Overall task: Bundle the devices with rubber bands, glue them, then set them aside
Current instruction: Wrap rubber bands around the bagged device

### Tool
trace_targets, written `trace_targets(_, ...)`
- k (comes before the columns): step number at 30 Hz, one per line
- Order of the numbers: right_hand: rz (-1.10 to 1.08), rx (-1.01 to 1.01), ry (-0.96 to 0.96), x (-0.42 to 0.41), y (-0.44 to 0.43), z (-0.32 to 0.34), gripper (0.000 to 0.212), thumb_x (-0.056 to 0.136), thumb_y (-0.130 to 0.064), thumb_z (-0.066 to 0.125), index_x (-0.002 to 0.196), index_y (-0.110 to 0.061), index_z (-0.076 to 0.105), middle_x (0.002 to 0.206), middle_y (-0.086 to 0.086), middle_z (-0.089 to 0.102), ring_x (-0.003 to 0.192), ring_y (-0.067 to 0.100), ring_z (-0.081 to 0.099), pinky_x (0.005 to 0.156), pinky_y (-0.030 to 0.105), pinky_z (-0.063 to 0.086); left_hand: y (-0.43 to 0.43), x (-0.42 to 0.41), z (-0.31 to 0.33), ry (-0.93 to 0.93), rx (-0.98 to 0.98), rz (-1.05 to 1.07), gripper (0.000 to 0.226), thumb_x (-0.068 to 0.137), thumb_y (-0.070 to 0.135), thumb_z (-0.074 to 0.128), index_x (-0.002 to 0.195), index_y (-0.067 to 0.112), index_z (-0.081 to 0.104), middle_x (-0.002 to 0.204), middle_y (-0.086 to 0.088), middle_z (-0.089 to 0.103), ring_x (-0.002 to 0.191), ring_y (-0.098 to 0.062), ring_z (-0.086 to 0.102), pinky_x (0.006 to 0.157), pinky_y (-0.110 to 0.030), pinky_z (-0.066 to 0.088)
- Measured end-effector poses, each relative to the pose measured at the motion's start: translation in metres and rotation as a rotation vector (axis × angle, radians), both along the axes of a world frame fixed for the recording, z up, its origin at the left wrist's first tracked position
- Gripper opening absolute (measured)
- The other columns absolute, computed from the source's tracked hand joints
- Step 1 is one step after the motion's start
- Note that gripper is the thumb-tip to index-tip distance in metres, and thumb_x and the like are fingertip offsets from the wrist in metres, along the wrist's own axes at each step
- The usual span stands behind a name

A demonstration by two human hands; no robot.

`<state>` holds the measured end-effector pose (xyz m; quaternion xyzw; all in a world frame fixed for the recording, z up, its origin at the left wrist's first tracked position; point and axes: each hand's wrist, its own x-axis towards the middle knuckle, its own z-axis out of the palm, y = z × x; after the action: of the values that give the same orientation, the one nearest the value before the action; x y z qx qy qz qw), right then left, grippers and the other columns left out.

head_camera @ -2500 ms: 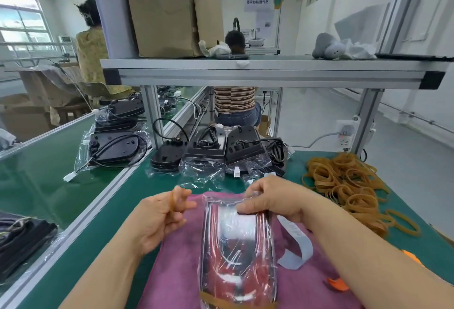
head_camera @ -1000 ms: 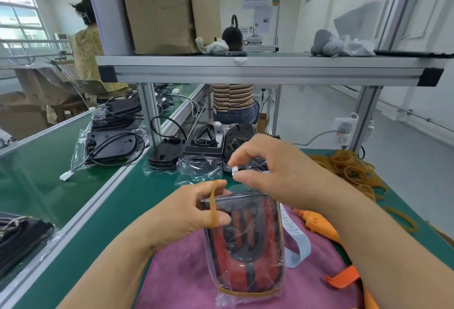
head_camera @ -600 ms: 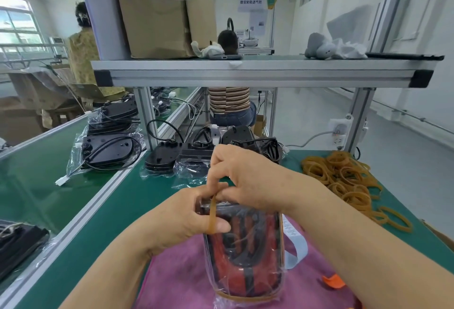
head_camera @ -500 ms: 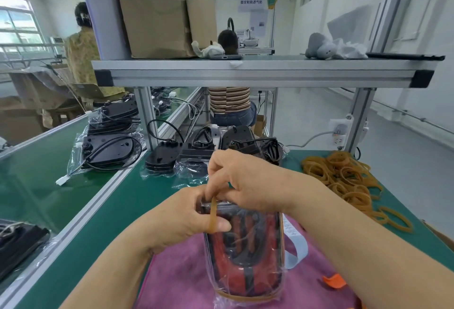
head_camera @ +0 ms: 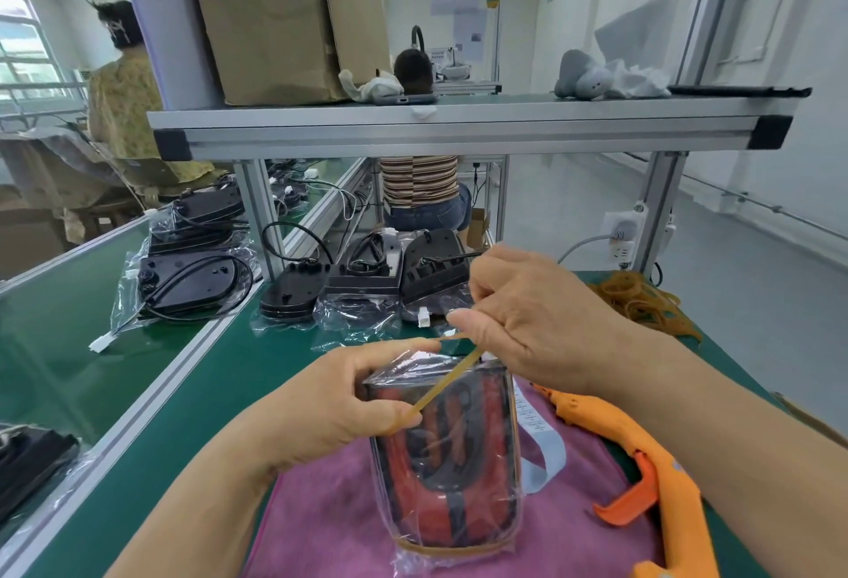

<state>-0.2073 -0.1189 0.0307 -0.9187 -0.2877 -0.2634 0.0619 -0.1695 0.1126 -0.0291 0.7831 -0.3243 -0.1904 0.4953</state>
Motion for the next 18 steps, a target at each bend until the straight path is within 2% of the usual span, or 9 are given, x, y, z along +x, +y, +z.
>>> trace_targets(3, -0.012, 0.038, -0.053, -0.006, -0.016, -0.012, 0.051, 0.1, -0.034, 0.045, 0.058, -0.009, 0.063, 0.071, 0.002, 0.049, 0.074, 0.019, 0.044, 0.072, 0.023, 0.024, -0.002, 0.0, 0.0, -0.029, 0.001, 0.022, 0.065, 0.082, 0.017, 0.072, 0.132, 0.053, 0.053, 0.131, 0.017, 0.063, 0.115, -0.011, 0.065, 0.092, -0.018, 0.051)
trace_targets(6, -0.007, 0.146, -0.071, -0.012, -0.026, -0.027, 0.048, 0.099, -0.034, 0.04, 0.058, -0.014, 0.055, 0.075, 0.0, 0.048, 0.079, 0.021, 0.048, 0.074, 0.03, 0.034, -0.005, 0.0, 0.001, -0.025, 0.003, 0.033, 0.076, 0.078, 0.023, 0.073, 0.137, 0.059, 0.041, 0.132, 0.019, 0.062, 0.115, -0.01, 0.065, 0.097, -0.03, 0.052)
trace_targets(10, -0.034, 0.209, -0.076, -0.02, -0.04, -0.052, 0.047, 0.1, -0.034, 0.04, 0.061, -0.013, 0.056, 0.078, -0.002, 0.047, 0.086, 0.026, 0.052, 0.076, 0.041, 0.044, -0.003, 0.003, -0.002, -0.042, 0.016, 0.063, 0.079, 0.076, 0.028, 0.075, 0.135, 0.065, 0.038, 0.13, 0.019, 0.064, 0.115, -0.011, 0.065, 0.103, -0.04, 0.049)
trace_targets(14, -0.037, 0.27, -0.041, -0.022, -0.043, -0.069, 0.045, 0.1, -0.032, 0.038, 0.063, -0.013, 0.055, 0.079, -0.004, 0.047, 0.088, 0.027, 0.053, 0.076, 0.042, 0.044, -0.001, 0.003, -0.004, -0.013, -0.013, 0.058, 0.079, 0.077, 0.024, 0.075, 0.135, 0.064, 0.04, 0.131, 0.021, 0.063, 0.116, -0.01, 0.065, 0.097, -0.034, 0.053)
trace_targets(18, -0.048, 0.318, 0.114, -0.011, -0.045, -0.072, 0.05, 0.099, -0.038, 0.031, 0.063, -0.014, 0.056, 0.078, -0.003, 0.05, 0.089, 0.022, 0.052, 0.077, 0.04, 0.043, -0.004, -0.001, -0.002, -0.044, -0.019, 0.038, 0.077, 0.077, 0.026, 0.075, 0.133, 0.066, 0.04, 0.13, 0.026, 0.061, 0.121, -0.002, 0.06, 0.091, -0.021, 0.054)
